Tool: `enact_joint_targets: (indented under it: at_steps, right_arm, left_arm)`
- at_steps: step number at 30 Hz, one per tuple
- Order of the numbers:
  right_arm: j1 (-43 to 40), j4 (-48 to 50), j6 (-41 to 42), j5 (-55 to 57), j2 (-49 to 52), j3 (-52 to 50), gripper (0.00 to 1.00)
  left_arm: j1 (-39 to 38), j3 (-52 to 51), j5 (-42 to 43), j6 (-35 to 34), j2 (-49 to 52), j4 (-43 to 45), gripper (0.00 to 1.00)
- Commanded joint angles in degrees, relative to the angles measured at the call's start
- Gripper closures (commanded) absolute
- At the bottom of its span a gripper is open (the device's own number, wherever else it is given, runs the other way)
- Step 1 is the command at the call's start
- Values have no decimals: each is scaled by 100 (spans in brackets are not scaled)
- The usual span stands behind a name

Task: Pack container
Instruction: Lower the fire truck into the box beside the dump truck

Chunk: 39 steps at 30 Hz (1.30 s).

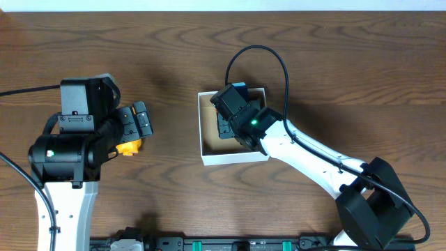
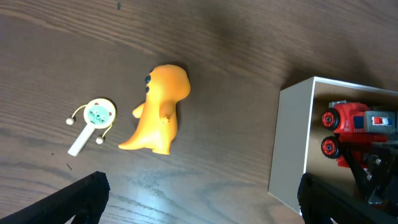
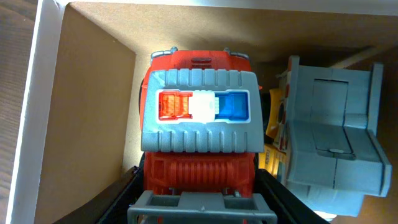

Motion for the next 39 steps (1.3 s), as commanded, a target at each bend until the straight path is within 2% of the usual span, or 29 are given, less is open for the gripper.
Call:
enact_joint_targets:
  at_steps: [1, 7, 16, 20, 21, 22, 25, 27, 28, 36, 39]
  right_arm:
    - [105, 15, -85, 302, 20, 105, 78]
    - [101, 13, -85, 422, 232, 105, 79]
    - [101, 66, -90, 400, 481, 107, 69]
    - [101, 120, -90, 398, 481, 107, 62]
    - [101, 131, -90, 398, 479, 107, 58]
    - [101, 140, -92, 398, 479, 107, 50]
    - [101, 140, -92, 398, 476, 107, 18]
    - [101, 118, -92, 396, 476, 107, 3]
    - [101, 105, -92, 398, 466, 109, 1]
    - [107, -9, -232, 400, 195, 264, 1]
    - [109, -59, -289, 402, 20, 369, 14]
  left_arm:
    - [28, 109, 61, -74, 22, -37, 2]
    - [28, 109, 61, -74, 22, -37, 2]
    - [28, 109, 59, -74, 22, -35, 2]
    - [28, 109, 59, -74, 22, -35, 2]
    - [28, 109, 59, -74, 22, -35, 2]
    - [28, 109, 59, -74, 22, -35, 2]
    - [28, 109, 59, -74, 24, -35, 2]
    - [28, 109, 59, -74, 22, -35, 2]
    - [28, 109, 59, -72, 22, -35, 2]
    - [28, 109, 59, -74, 22, -35, 2]
    - [28, 109, 59, -74, 22, -35, 2]
